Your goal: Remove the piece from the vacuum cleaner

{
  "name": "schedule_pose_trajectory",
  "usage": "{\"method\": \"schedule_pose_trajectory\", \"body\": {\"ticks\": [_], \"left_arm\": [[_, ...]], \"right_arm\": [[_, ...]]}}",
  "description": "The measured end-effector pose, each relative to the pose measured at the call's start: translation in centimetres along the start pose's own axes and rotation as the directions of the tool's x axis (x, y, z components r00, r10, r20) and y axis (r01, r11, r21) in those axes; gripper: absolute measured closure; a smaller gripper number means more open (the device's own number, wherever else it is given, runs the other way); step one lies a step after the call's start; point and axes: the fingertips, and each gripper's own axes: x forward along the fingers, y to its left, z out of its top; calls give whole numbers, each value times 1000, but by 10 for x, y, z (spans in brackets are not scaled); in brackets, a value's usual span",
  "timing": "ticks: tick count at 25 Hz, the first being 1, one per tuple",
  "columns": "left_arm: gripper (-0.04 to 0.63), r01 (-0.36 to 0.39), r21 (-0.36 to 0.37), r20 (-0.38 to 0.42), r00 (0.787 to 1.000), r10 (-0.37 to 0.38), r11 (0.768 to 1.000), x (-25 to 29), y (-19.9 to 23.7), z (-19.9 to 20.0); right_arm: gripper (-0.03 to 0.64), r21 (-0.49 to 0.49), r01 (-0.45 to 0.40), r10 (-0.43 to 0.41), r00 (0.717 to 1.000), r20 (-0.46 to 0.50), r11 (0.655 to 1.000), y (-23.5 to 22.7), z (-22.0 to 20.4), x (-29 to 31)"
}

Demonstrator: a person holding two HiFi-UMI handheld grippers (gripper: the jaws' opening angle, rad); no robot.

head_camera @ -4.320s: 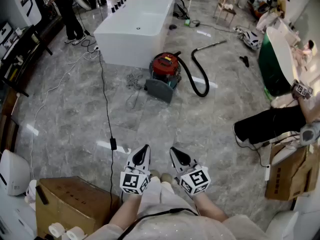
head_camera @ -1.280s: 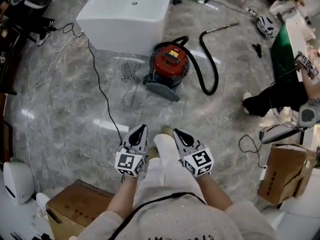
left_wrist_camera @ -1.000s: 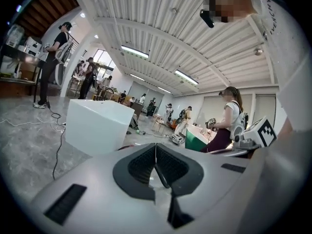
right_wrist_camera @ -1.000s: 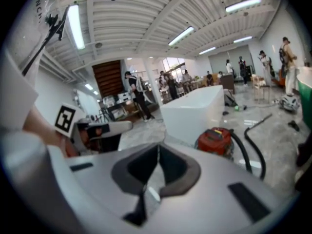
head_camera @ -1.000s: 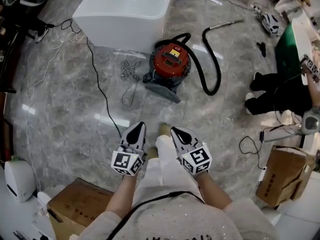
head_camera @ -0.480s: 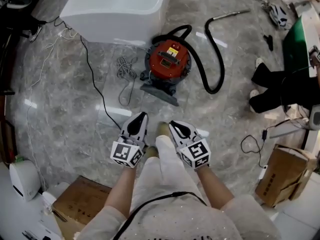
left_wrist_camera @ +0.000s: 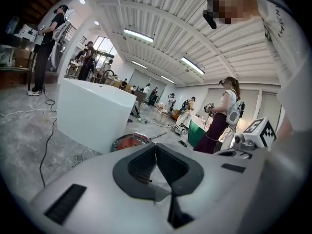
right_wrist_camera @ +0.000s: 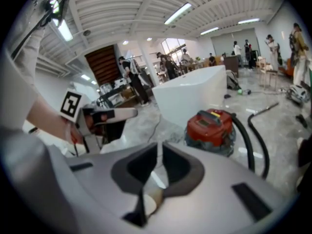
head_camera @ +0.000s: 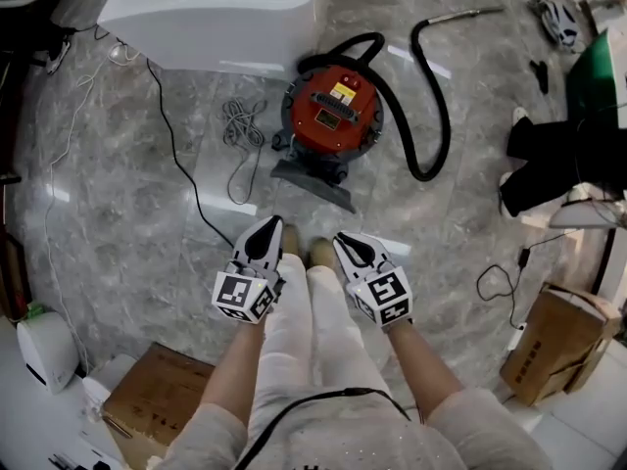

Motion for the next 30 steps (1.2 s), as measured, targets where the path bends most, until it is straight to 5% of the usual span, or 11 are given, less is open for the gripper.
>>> {"method": "schedule_pose_trajectory", "body": {"ticks": [5,14,19,25,30], "left_arm": [[559,87,79,-104,991,-78,993,34,17,-31],[341,256,258,-330,929,-164,932,93,39,-92],[271,373,394,-466,869,-167,840,117,52,-129],[267,490,530,-599,794,-104,693,137,71,-168],[267,555,601,-642,764,-66,576,152,77,-191]], "right_arm": [[558,-20,31,-32,999,-40,999,-22,-12,35],[490,-45,79,-85,987,-134,996,-68,-48,90],[443,-78,70,-85,974,-210,995,-92,-72,114],[419,-189,36,-93,949,-300,981,-108,-97,139],[419,-253,15,-102,938,-332,967,-117,-108,158]]}}
